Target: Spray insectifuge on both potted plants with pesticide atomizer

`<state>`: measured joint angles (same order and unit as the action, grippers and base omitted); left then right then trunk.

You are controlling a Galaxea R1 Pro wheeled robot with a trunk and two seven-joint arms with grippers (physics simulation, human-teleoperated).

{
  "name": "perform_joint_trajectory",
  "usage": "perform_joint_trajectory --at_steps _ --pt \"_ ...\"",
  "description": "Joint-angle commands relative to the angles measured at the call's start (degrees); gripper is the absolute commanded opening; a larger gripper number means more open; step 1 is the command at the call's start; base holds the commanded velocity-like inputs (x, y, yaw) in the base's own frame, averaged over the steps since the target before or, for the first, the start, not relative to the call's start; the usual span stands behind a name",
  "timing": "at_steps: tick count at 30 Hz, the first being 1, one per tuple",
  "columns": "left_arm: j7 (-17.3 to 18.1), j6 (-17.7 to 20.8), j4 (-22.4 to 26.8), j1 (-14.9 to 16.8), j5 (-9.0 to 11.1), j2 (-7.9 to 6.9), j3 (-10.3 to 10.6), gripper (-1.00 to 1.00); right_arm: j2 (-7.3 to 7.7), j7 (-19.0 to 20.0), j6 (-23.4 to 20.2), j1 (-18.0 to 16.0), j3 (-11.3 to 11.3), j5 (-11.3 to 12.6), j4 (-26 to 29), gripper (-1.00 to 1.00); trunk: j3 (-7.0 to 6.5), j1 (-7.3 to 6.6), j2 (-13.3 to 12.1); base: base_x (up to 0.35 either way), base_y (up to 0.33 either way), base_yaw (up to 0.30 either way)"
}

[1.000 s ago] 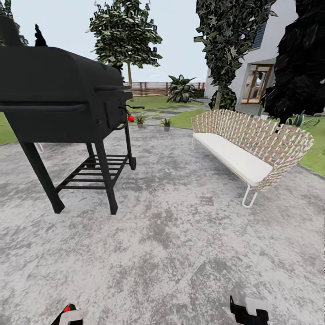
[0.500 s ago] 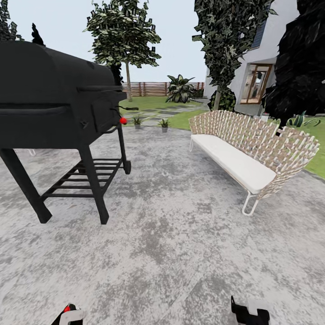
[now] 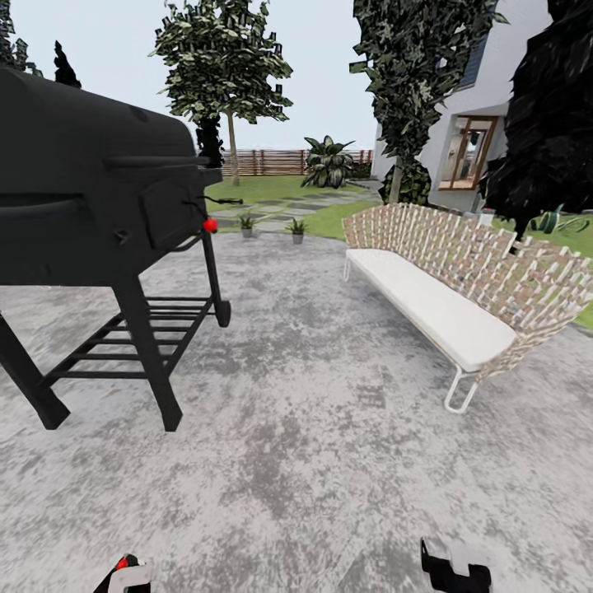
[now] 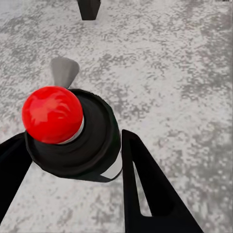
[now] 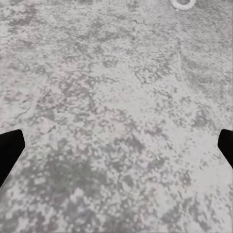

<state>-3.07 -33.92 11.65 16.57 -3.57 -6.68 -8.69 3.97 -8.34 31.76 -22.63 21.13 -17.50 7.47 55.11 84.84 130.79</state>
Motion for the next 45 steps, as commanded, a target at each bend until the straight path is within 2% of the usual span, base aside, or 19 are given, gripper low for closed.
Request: perform_joint_trajectory --at_steps 1,45 --pt "-0.33 -0.19 -0.05 0.04 -0.39 0.00 -0.07 -1.00 -0.01 -0.36 0.14 -0.05 0.20 -0.61 -0.08 1.00 0.05 0.02 0.02 0.338 -0.005 0.000" --pt "-0.29 -0.19 -0.05 0.04 -0.39 0.07 -0.01 -1.00 -0.19 -0.36 0.14 -0.05 0.14 -0.61 -0.10 1.00 0.05 0.02 0.02 0.339 0.000 0.000"
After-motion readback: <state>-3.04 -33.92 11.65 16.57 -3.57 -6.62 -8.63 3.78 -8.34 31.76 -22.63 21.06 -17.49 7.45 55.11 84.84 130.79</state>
